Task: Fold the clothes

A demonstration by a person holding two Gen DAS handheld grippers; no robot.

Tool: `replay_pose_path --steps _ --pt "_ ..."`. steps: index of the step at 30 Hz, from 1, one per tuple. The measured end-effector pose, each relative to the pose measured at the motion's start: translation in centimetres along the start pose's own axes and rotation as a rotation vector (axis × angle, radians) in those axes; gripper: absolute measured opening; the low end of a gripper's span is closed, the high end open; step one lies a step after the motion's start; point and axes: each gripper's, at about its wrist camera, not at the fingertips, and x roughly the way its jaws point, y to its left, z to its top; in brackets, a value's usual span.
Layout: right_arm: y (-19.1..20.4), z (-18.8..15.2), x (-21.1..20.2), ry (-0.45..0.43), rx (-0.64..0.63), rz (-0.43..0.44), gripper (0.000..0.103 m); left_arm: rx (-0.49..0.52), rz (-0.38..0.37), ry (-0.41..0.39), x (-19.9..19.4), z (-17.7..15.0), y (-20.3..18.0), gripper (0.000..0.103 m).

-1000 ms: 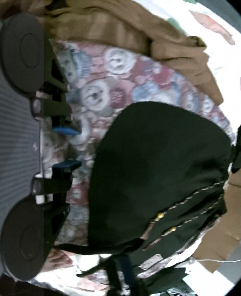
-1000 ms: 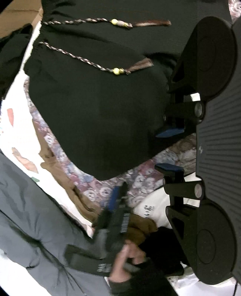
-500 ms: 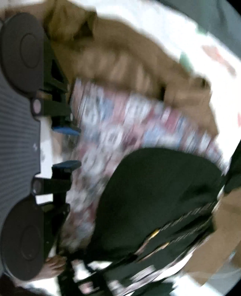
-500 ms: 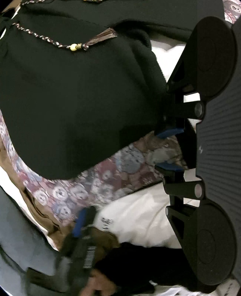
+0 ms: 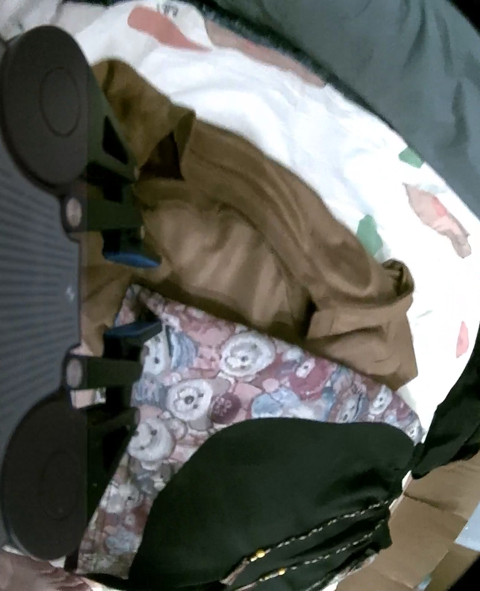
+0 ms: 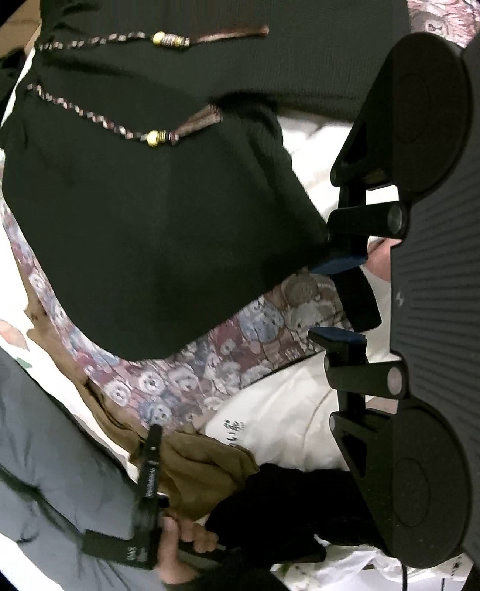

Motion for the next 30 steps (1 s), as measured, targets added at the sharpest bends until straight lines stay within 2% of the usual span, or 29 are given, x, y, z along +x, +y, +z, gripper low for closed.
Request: replay_pose_path --steps 5,7,9,11,19,26,30 --pt "-0.8 -0.2 -0.5 -0.006 0.021 -0.014 0.036 0.023 -0.001 0.012 1.2 0.4 -0.4 0.034" --pt "-0.8 -0.2 -0.5 -0.002 0.018 -0.037 0.036 0.025 -0.013 0.018 1.4 0.5 -0.4 0.028" --pt "-0.7 -0.2 -0.4 0.002 0.013 -0.061 0.036 0.032 -0.04 0.014 1.5 0.7 -0.2 0.01" --pt "-0.7 -0.2 -0.4 0.003 0.01 -0.078 0.036 0.023 -0.062 0.013 1.1 0.9 0.2 0.006" --pt "-0.1 0.1 -0.3 -0.005 -0.016 -0.097 0.036 0.03 -0.128 -0.006 -2.5 1.1 -0.1 0.005" --pt "0.8 0.6 -0.1 -0.023 -0.04 -0.091 0.039 0.078 -0.215 -0.025 -5.9 1.6 -2.9 0.004" --pt "1.2 1.0 0.0 -0.036 -0.049 -0.096 0.043 0.097 -0.251 -0.025 -6.4 2.0 -4.6 0.004"
